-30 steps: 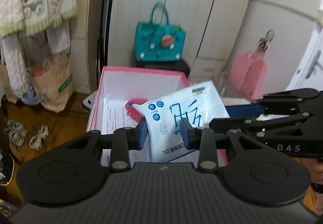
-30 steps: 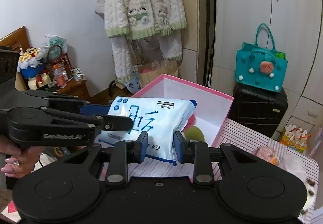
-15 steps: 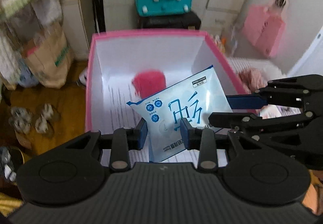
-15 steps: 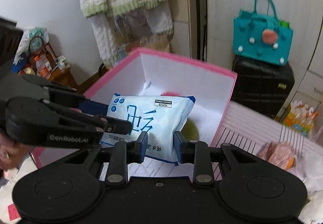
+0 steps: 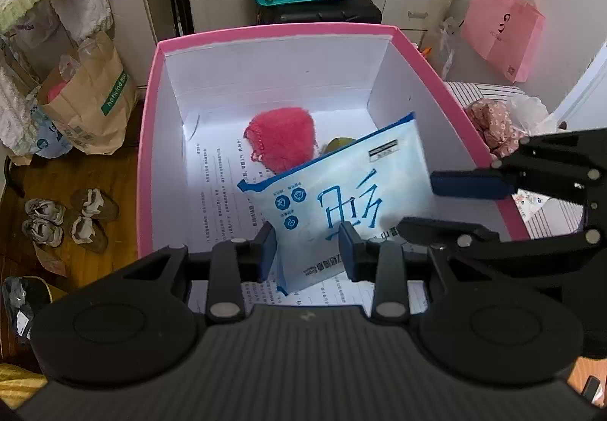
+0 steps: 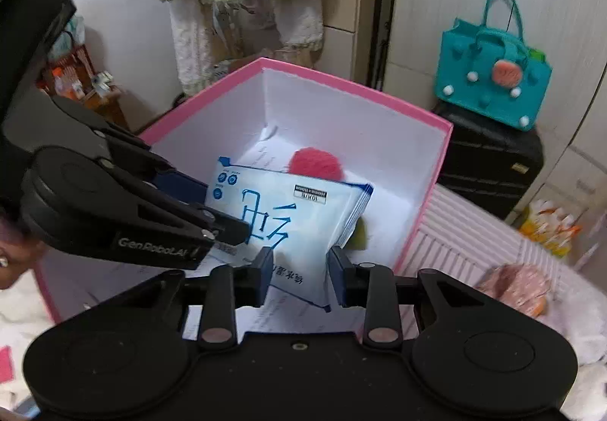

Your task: Organize soft objects

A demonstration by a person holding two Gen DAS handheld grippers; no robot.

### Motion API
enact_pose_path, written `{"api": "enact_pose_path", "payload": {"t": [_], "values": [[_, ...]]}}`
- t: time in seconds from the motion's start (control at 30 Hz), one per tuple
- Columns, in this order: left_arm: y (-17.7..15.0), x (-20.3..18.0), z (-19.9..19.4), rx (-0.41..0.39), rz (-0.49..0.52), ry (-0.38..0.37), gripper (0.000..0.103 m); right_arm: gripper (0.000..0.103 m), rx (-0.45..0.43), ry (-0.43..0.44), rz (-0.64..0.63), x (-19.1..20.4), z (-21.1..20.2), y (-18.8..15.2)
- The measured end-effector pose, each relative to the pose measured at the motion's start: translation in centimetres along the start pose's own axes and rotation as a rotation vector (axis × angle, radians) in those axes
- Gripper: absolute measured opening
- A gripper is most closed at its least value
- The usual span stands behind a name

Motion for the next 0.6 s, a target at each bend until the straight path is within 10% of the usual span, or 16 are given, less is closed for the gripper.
{"api": "enact_pose_path", "payload": {"t": [0.6], "values": [[-2.3, -2.4, -7.0, -0.079, 0.097, 0.029, 0.042, 0.041, -0.070, 0.087, 0.008, 0.0, -6.5, -1.4]]}}
Point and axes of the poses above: each gripper's, at about its wrist camera, not at the fingertips, and z roughly the way its jaws point, x to its left, y to its top, the point moved 4 cm from there along z, roughly the way its jaws point, and after that the axes turned 7 degrees about -y, right-handed, at the moved point
